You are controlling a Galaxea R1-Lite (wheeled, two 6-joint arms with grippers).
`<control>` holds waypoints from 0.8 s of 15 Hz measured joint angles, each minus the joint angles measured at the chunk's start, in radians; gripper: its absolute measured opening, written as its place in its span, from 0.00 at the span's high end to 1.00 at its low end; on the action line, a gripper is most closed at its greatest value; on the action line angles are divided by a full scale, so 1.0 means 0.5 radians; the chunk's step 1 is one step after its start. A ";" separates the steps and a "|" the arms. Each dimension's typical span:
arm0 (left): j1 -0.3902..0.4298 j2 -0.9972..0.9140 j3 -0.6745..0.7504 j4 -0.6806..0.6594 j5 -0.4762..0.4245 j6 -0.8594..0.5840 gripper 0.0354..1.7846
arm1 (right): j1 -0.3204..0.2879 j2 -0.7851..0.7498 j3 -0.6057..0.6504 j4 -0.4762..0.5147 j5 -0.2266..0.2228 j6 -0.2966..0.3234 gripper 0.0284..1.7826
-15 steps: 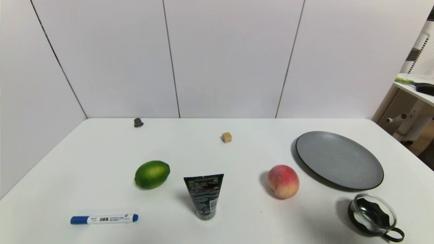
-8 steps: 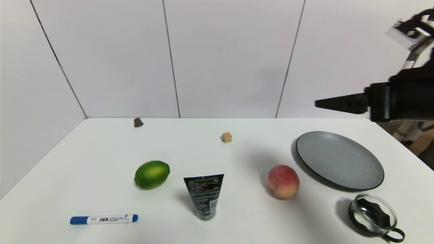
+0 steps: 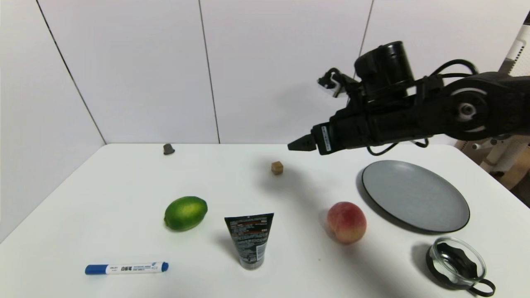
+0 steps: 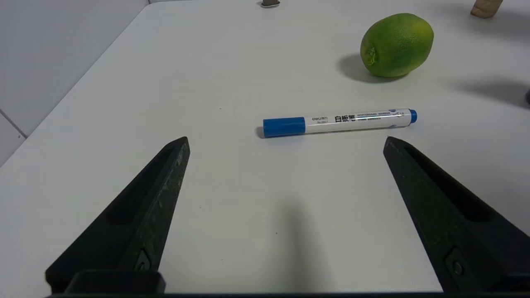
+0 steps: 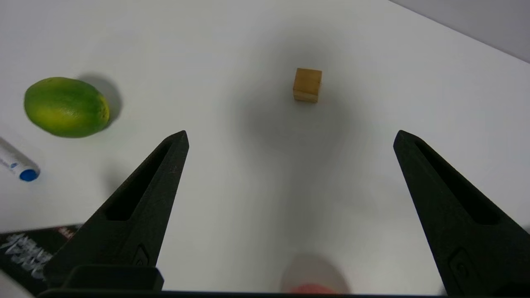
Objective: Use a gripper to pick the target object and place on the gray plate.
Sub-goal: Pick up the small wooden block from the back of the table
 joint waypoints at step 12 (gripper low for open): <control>0.000 0.000 0.000 0.000 0.000 0.000 0.06 | 0.200 0.686 -0.496 -0.034 -0.469 -0.040 0.04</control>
